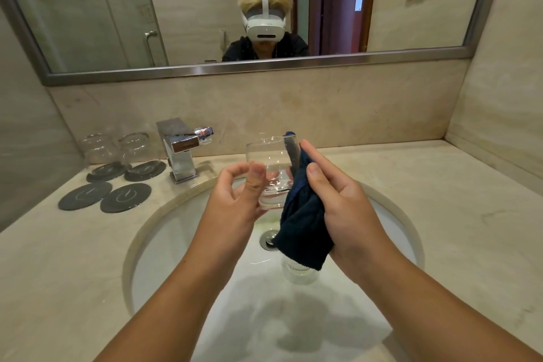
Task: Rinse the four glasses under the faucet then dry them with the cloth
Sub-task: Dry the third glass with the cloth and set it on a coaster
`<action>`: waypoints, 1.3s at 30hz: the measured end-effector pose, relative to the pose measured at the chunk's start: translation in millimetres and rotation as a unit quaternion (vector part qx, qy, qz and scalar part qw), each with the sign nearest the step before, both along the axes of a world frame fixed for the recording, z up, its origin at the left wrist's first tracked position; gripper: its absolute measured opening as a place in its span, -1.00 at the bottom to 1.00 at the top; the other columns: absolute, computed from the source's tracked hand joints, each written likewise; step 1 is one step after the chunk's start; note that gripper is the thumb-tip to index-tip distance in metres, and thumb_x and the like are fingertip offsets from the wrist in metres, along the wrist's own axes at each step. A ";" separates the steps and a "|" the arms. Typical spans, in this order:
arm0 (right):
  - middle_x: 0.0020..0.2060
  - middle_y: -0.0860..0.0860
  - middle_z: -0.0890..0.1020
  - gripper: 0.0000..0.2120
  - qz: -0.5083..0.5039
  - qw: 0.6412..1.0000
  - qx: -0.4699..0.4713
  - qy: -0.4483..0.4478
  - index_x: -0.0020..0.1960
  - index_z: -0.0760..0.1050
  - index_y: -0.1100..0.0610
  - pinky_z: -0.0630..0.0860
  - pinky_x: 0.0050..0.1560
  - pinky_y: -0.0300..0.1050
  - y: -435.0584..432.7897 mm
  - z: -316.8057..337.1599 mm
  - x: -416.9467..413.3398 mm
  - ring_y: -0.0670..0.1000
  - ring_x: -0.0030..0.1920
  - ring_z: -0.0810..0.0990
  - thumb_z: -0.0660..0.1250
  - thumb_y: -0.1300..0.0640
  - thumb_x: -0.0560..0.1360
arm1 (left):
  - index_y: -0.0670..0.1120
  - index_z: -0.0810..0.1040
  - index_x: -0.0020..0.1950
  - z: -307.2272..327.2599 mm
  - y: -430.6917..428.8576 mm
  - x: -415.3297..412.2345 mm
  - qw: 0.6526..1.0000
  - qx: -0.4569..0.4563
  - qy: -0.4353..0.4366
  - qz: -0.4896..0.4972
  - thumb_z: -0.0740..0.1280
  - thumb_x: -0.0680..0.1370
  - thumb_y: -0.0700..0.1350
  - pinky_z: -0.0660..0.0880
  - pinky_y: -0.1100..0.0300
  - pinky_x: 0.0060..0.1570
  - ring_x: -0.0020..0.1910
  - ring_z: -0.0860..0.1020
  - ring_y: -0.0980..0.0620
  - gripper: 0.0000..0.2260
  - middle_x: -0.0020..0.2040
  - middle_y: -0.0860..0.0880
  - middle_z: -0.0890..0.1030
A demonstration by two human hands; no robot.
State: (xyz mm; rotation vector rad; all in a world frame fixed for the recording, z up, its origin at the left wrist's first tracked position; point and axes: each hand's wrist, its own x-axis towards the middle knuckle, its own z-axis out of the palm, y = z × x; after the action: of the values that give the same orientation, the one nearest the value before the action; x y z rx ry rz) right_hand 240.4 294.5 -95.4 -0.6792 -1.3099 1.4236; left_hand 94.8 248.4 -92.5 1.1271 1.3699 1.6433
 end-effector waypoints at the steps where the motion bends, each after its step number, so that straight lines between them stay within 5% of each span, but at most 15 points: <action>1: 0.28 -0.29 0.67 -0.68 -0.004 1.000 0.003 -0.005 0.35 0.60 -0.28 0.45 0.52 0.01 0.5 -0.6 0.0 -0.20 0.36 0.59 0.27 0.08 0.73 | 0.07 0.53 0.29 -1.1 0.6 -0.4 1.000 -0.006 0.016 0.008 0.36 0.37 0.39 0.57 -0.02 0.33 0.15 0.72 0.11 -0.40 0.08 0.12 0.78; 5: 0.29 -0.38 0.63 -0.66 -0.017 0.999 0.028 -0.027 0.33 0.57 -0.35 0.41 0.54 -0.02 1.2 -1.9 0.3 -0.28 0.39 0.54 0.26 0.06 0.73 | 0.17 0.56 0.30 -0.9 -1.4 0.4 0.997 -0.013 0.071 0.028 0.34 0.39 0.42 0.58 0.18 0.26 0.13 0.64 0.37 -0.43 0.18 0.18 0.70; 8: 0.31 -0.40 0.61 -0.65 -0.018 0.998 0.043 -0.049 0.39 0.54 -0.36 0.43 0.52 -0.04 0.6 -3.3 0.3 -0.31 0.39 0.52 0.26 0.04 0.74 | 0.12 0.52 0.35 2.3 -4.8 4.5 0.996 0.000 0.090 0.025 0.43 0.38 0.29 0.54 0.48 -0.08 -0.01 0.64 0.42 -0.42 0.12 0.17 0.67; 10: 0.34 -0.35 0.62 -0.66 -0.009 0.998 0.032 -0.046 0.41 0.55 -0.33 0.42 0.54 -0.01 1.5 -4.3 0.4 -0.27 0.41 0.53 0.25 0.03 0.74 | 0.13 0.57 0.32 3.0 -5.7 2.7 0.997 0.003 0.077 0.020 0.47 0.39 0.31 0.59 0.40 -0.02 0.01 0.67 0.37 -0.45 0.09 0.15 0.71; 13: 0.35 -0.23 0.65 -0.67 0.012 1.000 -0.001 -0.012 0.41 0.58 -0.27 0.42 0.54 0.02 2.0 -1.5 0.2 -0.18 0.41 0.56 0.25 0.03 0.73 | 0.21 0.73 0.14 4.1 -6.2 -3.0 0.999 -0.013 0.022 -0.019 0.49 0.41 0.44 0.59 -0.02 0.31 0.19 0.72 0.08 -0.56 0.13 0.07 0.77; 16: 0.33 -0.21 0.66 -0.67 0.018 1.000 -0.009 0.008 0.41 0.59 -0.23 0.45 0.52 0.02 0.1 1.0 0.9 -0.15 0.39 0.59 0.26 0.03 0.72 | 0.09 0.62 0.25 2.5 -2.8 -1.7 1.000 0.006 -0.022 -0.016 0.48 0.37 0.38 0.57 -0.12 0.35 0.18 0.73 -0.04 -0.43 0.10 0.00 0.78; 23: 0.28 -0.36 0.65 -0.67 -0.020 0.999 0.018 -0.022 0.35 0.58 -0.32 0.42 0.53 -0.02 1.7 -2.9 0.6 -0.27 0.38 0.55 0.27 0.06 0.73 | 0.16 0.58 0.29 -2.4 -1.4 1.0 0.996 -0.007 0.083 0.030 0.35 0.41 0.40 0.58 0.19 0.25 0.13 0.64 0.35 -0.46 0.15 0.18 0.70; 27: 0.34 -0.36 0.61 -0.66 -0.014 0.998 0.034 -0.043 0.40 0.55 -0.32 0.41 0.54 -0.01 2.5 -5.8 0.3 -0.27 0.42 0.52 0.25 0.05 0.74 | 0.15 0.55 0.33 -0.1 -3.6 2.5 0.994 0.003 0.106 0.024 0.42 0.36 0.33 0.53 0.48 -0.10 0.03 0.64 0.40 -0.42 0.11 0.18 0.69; 33: 0.32 -0.23 0.66 -0.69 0.007 1.000 -0.005 0.005 0.37 0.61 -0.24 0.43 0.53 0.03 2.9 -1.6 0.6 -0.15 0.40 0.58 0.26 0.03 0.73 | 0.13 0.71 0.18 1.4 -3.1 -2.2 1.000 -0.005 -0.010 -0.023 0.49 0.41 0.45 0.60 -0.06 0.28 0.16 0.72 -0.01 -0.48 0.14 0.02 0.77; 36: 0.30 -0.25 0.67 -0.69 0.004 1.000 0.002 0.010 0.37 0.62 -0.23 0.45 0.51 0.02 1.3 0.0 0.9 -0.17 0.38 0.60 0.27 0.06 0.72 | -0.01 0.56 0.31 0.3 -1.0 -0.1 0.999 0.004 -0.048 -0.015 0.41 0.38 0.35 0.60 -0.10 0.33 0.03 0.74 0.02 -0.37 0.10 -0.01 0.78; 39: 0.31 -0.30 0.65 -0.68 -0.013 1.000 0.025 -0.008 0.36 0.59 -0.26 0.42 0.53 -0.01 2.1 -1.7 1.3 -0.23 0.39 0.56 0.27 0.08 0.73 | 0.10 0.57 0.27 -2.7 0.7 2.0 1.000 -0.009 0.011 0.004 0.32 0.41 0.44 0.55 -0.09 0.37 0.21 0.70 0.08 -0.41 0.13 0.09 0.76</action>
State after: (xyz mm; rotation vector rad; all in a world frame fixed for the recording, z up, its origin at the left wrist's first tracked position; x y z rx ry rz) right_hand 241.6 296.7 -97.2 -0.6736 -1.3403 1.3629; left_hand 96.8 249.1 -95.2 1.1339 1.4018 1.6251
